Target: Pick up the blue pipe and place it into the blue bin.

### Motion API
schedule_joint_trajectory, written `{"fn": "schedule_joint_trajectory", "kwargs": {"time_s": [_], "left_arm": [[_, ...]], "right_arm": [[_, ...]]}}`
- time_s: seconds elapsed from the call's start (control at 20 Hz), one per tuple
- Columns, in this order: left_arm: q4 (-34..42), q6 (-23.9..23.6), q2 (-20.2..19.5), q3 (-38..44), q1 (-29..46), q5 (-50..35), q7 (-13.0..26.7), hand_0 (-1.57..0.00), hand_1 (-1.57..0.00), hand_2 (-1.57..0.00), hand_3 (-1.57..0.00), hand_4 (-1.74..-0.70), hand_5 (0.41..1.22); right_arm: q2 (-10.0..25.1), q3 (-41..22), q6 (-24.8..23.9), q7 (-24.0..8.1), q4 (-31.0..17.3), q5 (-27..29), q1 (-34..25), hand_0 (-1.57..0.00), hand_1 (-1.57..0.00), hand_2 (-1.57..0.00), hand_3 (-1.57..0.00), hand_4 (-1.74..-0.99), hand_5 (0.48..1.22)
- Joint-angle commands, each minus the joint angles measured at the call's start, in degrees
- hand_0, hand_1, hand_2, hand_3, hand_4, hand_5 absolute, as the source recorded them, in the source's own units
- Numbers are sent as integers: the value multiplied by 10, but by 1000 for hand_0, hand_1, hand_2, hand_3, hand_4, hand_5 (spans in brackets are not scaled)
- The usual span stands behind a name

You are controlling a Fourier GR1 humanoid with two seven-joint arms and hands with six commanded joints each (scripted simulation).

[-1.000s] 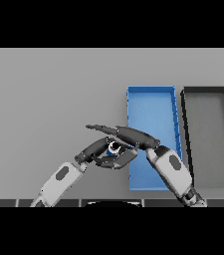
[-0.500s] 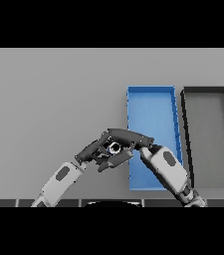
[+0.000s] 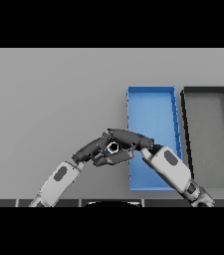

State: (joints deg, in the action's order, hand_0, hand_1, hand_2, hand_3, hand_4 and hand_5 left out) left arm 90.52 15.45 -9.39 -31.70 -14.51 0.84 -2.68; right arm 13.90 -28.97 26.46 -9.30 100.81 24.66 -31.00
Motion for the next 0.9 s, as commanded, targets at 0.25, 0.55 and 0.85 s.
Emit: {"fn": "schedule_joint_trajectory", "kwargs": {"time_s": [0.25,0.55,0.85], "left_arm": [[-2,24,-12,0,-5,54,-2,-242,-226,-204,-223,-999,930],[-13,18,-9,6,-9,55,8,-63,-59,-53,-58,-887,638],[-13,15,2,13,-8,38,45,-16,-15,-13,-14,-896,562]], "right_arm": [[11,-14,-8,-7,8,1,-5,-1565,-1565,-1565,-1562,-1494,1212],[6,-21,-23,-24,3,-15,-14,-1569,-1569,-1569,-1569,-1493,1219],[10,-7,-32,-24,7,22,-18,-1571,-1571,-1571,-1570,-1489,1220]]}}
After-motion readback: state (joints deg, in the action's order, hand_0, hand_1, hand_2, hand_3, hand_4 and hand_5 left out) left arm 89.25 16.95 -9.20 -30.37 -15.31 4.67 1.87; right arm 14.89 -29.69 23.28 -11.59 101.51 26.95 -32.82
